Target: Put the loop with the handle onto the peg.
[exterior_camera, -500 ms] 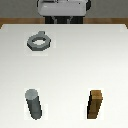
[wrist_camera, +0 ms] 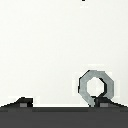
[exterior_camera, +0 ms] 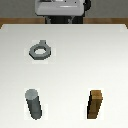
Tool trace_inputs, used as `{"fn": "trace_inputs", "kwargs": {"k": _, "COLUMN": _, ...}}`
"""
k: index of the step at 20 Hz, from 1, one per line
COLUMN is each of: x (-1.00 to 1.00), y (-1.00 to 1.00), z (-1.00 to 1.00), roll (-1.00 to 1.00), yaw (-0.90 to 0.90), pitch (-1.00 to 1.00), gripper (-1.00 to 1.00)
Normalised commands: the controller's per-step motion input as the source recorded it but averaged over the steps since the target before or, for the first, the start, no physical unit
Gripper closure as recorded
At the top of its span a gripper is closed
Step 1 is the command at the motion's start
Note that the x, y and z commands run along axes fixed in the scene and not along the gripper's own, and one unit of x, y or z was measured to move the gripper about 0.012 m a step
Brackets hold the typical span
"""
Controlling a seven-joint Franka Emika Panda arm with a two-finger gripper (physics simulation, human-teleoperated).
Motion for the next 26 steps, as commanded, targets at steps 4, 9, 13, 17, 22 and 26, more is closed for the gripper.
{"fn": "trace_inputs", "kwargs": {"k": 4, "x": 0.0, "y": -1.0, "z": 0.0, "roll": 0.0, "yaw": 0.0, "pitch": 0.0, "gripper": -1.0}}
{"fn": "trace_inputs", "kwargs": {"k": 9, "x": -0.5, "y": -0.4, "z": 0.0, "roll": 0.0, "yaw": 0.0, "pitch": 0.0, "gripper": -1.0}}
{"fn": "trace_inputs", "kwargs": {"k": 13, "x": -0.5, "y": 0.0, "z": -0.31, "roll": 0.0, "yaw": 0.0, "pitch": 0.0, "gripper": -1.0}}
{"fn": "trace_inputs", "kwargs": {"k": 17, "x": 0.0, "y": 0.0, "z": -1.0, "roll": 0.0, "yaw": 0.0, "pitch": 0.0, "gripper": -1.0}}
{"fn": "trace_inputs", "kwargs": {"k": 22, "x": -0.2, "y": -0.3, "z": -0.4, "roll": 0.0, "yaw": 0.0, "pitch": 0.0, "gripper": -1.0}}
{"fn": "trace_inputs", "kwargs": {"k": 26, "x": -0.25, "y": 0.0, "z": -0.5, "roll": 0.0, "yaw": 0.0, "pitch": 0.0, "gripper": -1.0}}
